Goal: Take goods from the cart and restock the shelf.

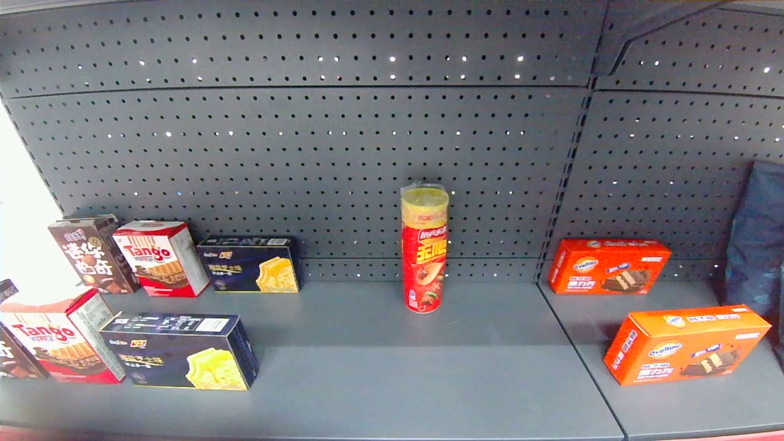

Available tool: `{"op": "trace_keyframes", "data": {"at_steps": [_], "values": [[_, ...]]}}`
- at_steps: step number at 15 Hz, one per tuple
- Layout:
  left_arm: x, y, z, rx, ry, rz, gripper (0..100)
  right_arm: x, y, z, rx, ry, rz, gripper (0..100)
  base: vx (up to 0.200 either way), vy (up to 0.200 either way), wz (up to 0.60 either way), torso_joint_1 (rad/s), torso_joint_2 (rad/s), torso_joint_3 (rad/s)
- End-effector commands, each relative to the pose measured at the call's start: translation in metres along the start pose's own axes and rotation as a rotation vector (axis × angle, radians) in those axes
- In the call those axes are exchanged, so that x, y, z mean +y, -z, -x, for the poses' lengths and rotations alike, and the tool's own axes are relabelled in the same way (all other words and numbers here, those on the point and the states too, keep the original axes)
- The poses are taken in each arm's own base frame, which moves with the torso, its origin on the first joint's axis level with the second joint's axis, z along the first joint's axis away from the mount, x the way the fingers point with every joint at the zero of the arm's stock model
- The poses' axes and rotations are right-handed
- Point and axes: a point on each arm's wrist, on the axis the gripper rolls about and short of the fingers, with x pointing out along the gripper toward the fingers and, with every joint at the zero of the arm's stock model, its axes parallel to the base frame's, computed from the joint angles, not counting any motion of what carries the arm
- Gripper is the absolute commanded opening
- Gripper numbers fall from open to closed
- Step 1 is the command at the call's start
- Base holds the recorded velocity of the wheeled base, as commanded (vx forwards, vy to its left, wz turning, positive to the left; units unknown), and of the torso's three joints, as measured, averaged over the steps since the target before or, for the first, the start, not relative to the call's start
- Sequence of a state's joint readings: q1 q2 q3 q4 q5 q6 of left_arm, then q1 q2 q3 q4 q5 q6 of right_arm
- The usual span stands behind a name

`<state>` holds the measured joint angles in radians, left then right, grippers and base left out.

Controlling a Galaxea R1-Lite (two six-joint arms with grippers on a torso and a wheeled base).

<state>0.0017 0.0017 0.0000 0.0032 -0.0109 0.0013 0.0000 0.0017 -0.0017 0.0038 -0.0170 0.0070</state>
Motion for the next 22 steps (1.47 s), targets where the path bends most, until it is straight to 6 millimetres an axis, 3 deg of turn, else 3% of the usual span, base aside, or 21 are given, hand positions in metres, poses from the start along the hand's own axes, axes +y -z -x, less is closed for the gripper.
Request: {"op": "trace_keyframes", "data": {"at_steps": [1,12,22], "values": [[0.0000,0.0000,0.0000,0.000,0.000,0.000,100,0.0000,0.0001,-0.0001,0.002,0.000,0.001,100,0.000,0.000,0.00,0.000,0.00,0.000],[0.0000,0.0000,0.0000,0.000,-0.001,0.000,100,0.0000,-0.0001,-0.0001,0.001,0.000,0.002,100,0.000,0.000,0.00,0.000,0.00,0.000],[0.0000,0.0000,0.0000,0.000,0.000,0.000,100,0.0000,0.0001,-0.0001,0.002,0.000,0.002,100,0.000,0.000,0.60,0.004,0.00,0.002]]}}
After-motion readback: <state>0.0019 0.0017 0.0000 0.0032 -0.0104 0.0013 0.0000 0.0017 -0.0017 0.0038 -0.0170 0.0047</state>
